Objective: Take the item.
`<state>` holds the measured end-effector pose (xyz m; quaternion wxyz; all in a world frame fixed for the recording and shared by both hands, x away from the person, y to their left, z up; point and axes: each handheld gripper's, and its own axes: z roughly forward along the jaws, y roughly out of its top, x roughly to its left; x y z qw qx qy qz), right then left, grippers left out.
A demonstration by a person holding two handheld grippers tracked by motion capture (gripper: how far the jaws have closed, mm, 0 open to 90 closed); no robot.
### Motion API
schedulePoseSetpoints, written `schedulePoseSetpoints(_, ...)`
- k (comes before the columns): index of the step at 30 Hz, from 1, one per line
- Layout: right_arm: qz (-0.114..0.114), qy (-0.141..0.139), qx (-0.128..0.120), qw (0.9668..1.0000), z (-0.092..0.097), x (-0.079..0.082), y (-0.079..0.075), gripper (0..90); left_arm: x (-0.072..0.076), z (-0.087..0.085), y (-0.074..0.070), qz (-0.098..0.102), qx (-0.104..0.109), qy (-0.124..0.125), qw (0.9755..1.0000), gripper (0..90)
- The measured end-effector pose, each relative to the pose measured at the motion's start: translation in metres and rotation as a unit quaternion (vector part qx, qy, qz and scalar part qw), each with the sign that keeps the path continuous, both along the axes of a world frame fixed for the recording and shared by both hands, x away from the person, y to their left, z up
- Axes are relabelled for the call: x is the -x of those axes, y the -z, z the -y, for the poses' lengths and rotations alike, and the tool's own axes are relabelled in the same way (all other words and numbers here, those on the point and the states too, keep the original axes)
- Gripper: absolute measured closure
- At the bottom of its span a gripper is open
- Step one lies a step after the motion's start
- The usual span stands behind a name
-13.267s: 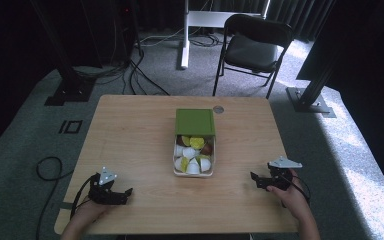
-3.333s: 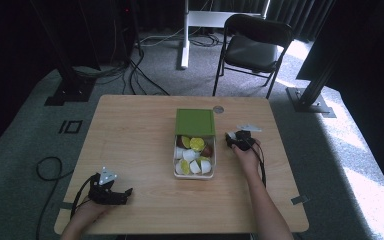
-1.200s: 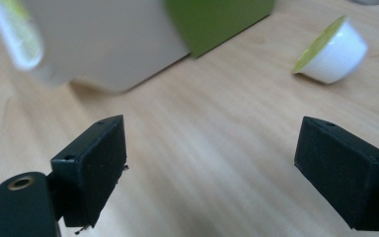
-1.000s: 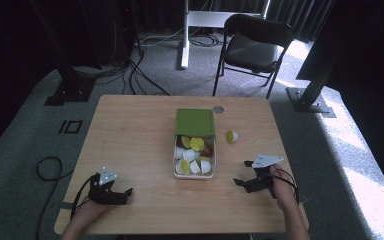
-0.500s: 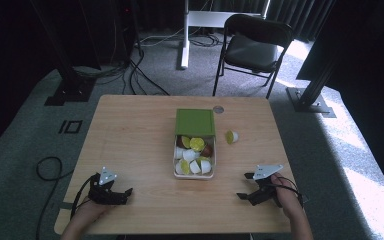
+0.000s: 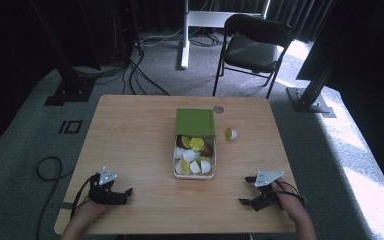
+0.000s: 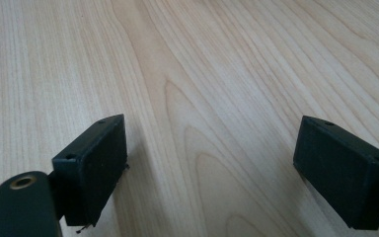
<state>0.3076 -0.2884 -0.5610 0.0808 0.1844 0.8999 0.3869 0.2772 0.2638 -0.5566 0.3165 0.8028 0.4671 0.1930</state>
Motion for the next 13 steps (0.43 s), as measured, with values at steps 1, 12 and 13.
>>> schedulePoseSetpoints(1, 0.0, 0.0, 0.0, 1.0, 0.0, 0.0, 0.0, 12.7, 0.0, 0.0, 0.0, 0.0, 0.0, 0.0, 1.0, 2.8)
schedulePoseSetpoints(12, 0.0, 0.001, 0.0, 1.0, -0.0002, 0.0, 0.0001, 12.2, 0.0, 0.0, 0.0, 0.0, 0.0, 0.0, 1.0, 2.8)
schedulePoseSetpoints(13, 0.0, 0.001, 0.0, 1.0, -0.0002, 0.0, 0.0001, 12.2, 0.0, 0.0, 0.0, 0.0, 0.0, 0.0, 1.0, 2.8)
